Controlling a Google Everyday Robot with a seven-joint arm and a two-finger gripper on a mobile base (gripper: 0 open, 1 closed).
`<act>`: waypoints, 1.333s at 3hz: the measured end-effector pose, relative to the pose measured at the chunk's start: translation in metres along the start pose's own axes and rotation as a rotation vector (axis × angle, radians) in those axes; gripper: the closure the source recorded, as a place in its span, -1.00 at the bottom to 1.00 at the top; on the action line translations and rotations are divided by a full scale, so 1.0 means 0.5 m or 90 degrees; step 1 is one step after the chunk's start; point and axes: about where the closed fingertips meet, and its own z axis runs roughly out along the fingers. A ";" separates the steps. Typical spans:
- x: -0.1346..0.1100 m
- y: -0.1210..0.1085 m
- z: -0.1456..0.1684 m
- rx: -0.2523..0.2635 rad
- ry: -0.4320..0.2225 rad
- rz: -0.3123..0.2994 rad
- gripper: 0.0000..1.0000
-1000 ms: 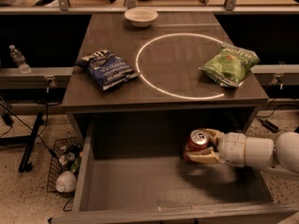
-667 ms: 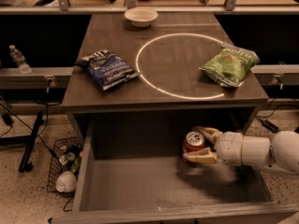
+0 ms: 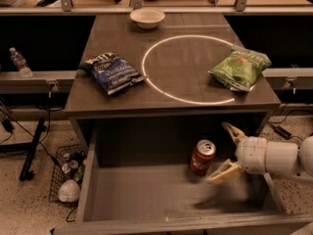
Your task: Place coke can into top drawer
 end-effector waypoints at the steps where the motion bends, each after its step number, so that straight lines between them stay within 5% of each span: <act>1: 0.003 -0.042 -0.118 0.053 0.078 0.007 -0.86; 2: -0.005 -0.075 -0.264 0.113 0.179 0.016 -0.53; 3: -0.048 -0.106 -0.385 0.175 0.234 0.005 -0.07; 4: -0.140 -0.142 -0.440 0.204 0.195 -0.025 0.40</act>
Offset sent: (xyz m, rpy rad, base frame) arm -0.0562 -0.2077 0.1267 -0.4391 0.0933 -0.3846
